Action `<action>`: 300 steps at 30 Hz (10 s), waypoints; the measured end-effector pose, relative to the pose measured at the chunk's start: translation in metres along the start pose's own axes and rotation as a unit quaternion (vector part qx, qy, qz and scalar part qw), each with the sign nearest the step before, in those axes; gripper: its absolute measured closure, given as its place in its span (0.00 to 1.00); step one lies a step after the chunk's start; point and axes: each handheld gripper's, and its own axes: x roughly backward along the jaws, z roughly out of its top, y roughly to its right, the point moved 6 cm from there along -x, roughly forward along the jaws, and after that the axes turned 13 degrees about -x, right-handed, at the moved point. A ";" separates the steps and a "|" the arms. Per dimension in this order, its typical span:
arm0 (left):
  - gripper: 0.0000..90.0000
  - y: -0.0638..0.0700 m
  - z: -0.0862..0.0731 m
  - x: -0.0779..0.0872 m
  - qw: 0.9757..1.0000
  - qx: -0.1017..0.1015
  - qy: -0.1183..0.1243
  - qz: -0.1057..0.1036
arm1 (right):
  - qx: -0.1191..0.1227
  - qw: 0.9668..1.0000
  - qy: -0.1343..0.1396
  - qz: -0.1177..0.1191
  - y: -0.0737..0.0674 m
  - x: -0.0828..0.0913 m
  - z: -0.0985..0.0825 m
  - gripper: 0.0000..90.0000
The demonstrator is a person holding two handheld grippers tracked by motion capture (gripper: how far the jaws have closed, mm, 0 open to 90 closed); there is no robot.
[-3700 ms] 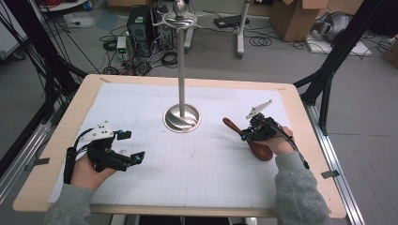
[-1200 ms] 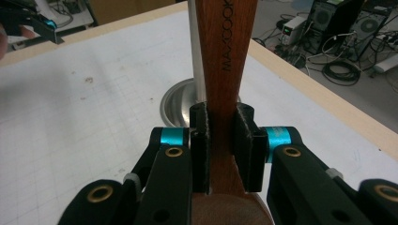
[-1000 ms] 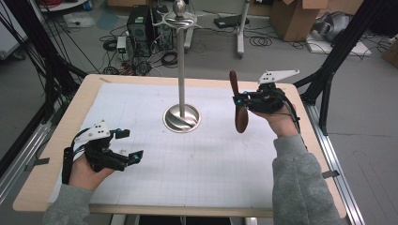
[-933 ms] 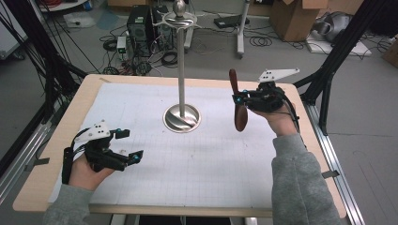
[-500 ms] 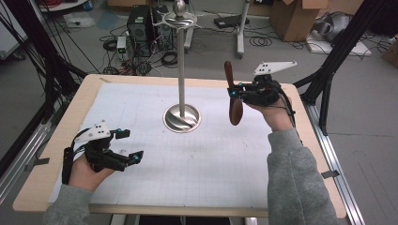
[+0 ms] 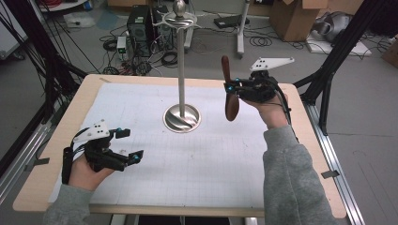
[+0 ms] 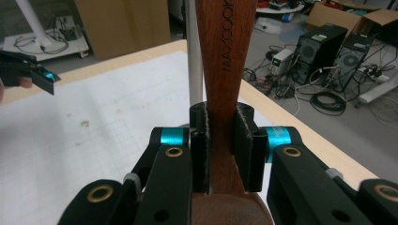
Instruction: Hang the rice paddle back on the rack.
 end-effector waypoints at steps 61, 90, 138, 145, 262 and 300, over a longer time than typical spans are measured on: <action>0.02 0.003 -0.006 0.011 1.000 0.008 0.002 0.008 | 0.000 0.997 0.073 0.010 -0.020 -0.017 0.068 0.86; 0.02 0.003 -0.006 0.017 1.000 0.006 0.005 0.012 | 0.009 0.997 0.076 0.008 -0.029 -0.028 0.079 0.86; 0.02 0.004 -0.006 0.018 1.000 0.007 0.007 0.012 | 0.008 0.997 0.072 -0.010 -0.032 -0.046 0.080 0.86; 0.02 0.005 -0.006 0.017 1.000 0.008 0.005 0.010 | 0.008 0.997 0.074 -0.009 -0.032 -0.049 0.080 0.86; 0.02 -0.007 0.000 -0.007 1.000 0.002 0.003 -0.004 | -0.067 0.996 0.051 -0.038 0.046 0.031 -0.105 0.01; 0.02 -0.003 0.003 -0.009 1.000 0.002 0.007 -0.009 | -0.115 0.990 0.056 -0.059 0.059 0.067 -0.165 0.01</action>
